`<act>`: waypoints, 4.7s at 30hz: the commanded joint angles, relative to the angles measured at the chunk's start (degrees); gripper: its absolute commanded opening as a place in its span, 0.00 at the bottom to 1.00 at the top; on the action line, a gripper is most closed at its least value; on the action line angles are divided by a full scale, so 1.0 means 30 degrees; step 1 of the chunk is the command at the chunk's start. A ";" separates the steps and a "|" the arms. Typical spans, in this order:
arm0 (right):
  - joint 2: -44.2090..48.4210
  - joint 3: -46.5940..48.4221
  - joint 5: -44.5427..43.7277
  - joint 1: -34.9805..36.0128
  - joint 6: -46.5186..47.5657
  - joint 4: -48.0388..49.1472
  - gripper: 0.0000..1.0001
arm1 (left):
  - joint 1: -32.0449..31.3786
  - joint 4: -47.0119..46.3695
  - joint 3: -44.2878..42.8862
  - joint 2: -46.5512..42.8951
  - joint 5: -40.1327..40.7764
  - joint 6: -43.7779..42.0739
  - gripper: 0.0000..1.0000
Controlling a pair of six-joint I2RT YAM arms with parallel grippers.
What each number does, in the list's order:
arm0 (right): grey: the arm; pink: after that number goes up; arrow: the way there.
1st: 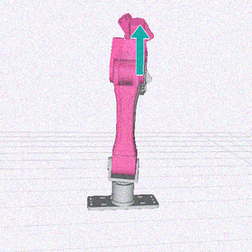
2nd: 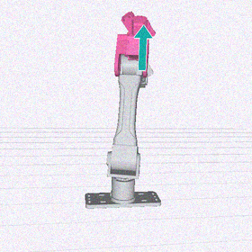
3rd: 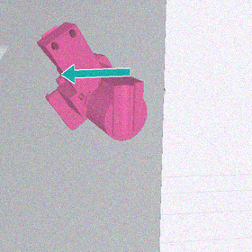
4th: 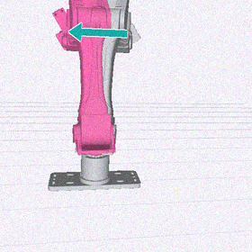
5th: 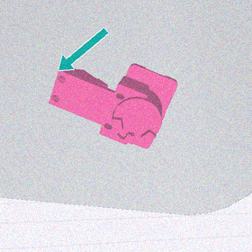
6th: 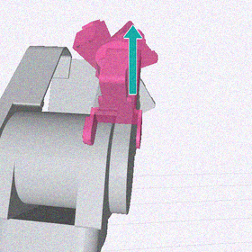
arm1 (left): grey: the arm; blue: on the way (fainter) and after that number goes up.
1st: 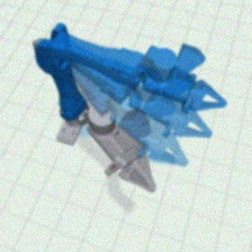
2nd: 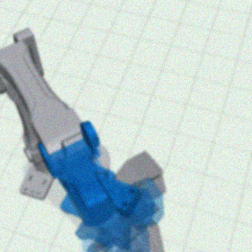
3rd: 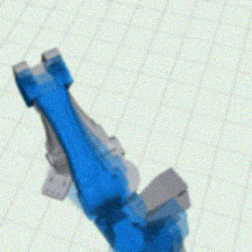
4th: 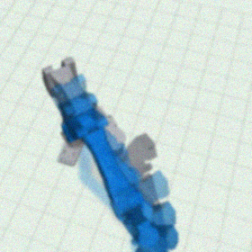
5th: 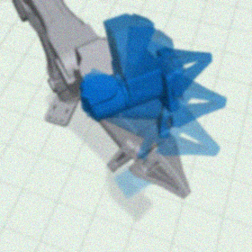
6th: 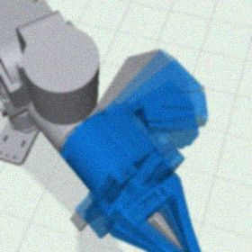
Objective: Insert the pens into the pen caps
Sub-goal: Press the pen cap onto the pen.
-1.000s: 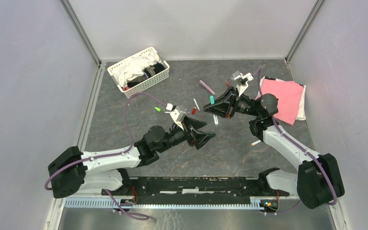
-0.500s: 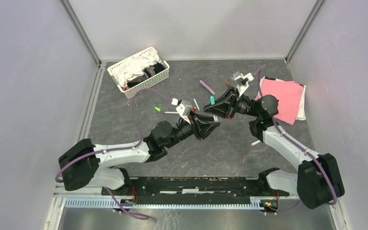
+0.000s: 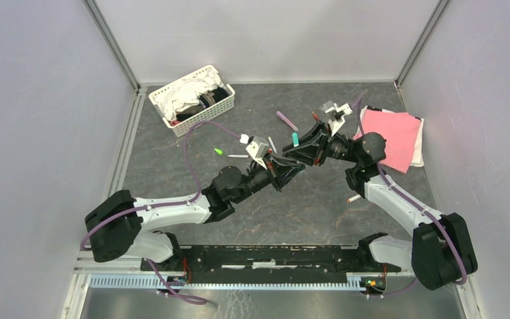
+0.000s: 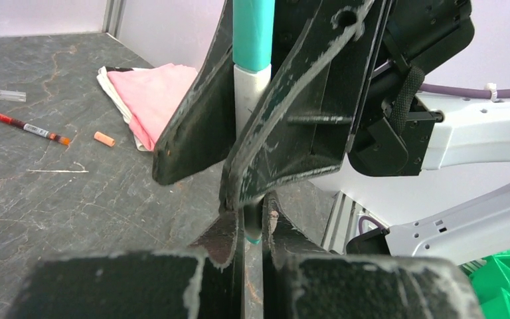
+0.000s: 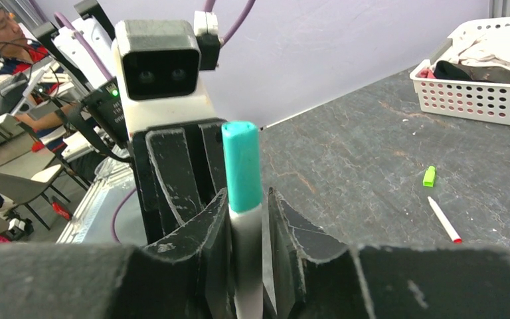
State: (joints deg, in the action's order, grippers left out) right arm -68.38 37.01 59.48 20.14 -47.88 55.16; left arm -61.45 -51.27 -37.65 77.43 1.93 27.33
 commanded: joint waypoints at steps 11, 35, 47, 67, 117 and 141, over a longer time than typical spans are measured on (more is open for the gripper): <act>0.0520 -0.0122 0.0735 0.0103 0.2070 -0.1294 0.34 | 0.0298 -0.1295 -0.0218 -0.0653 0.0580 0.0039 0.02; 0.0619 -0.0267 0.2031 -0.0238 0.2917 -0.0189 0.00 | 0.0475 -0.1746 0.2474 -0.2844 -0.3791 0.0341 0.58; 0.0690 -0.0733 0.2760 0.0034 0.4305 -0.0588 0.00 | 0.1710 0.7614 -0.0744 -0.8577 -0.1515 -0.2295 1.00; 0.0295 -0.0590 0.2647 0.0336 0.4330 -0.1066 0.00 | 0.4021 0.6166 -0.5688 -0.2193 -0.7166 0.1252 0.68; -0.0864 0.2545 0.1006 -0.0555 0.4617 -0.1504 0.00 | -0.5437 0.7365 0.2097 -0.0305 0.0258 0.0018 0.02; -0.0296 0.2425 0.0896 -0.0724 0.5198 -0.1903 0.00 | -0.4118 1.1031 0.1641 0.3330 -0.7266 -0.2370 0.02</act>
State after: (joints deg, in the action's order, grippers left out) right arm -70.98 38.44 89.38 17.47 -33.58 44.01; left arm -65.67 -57.49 -38.72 78.11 5.69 21.30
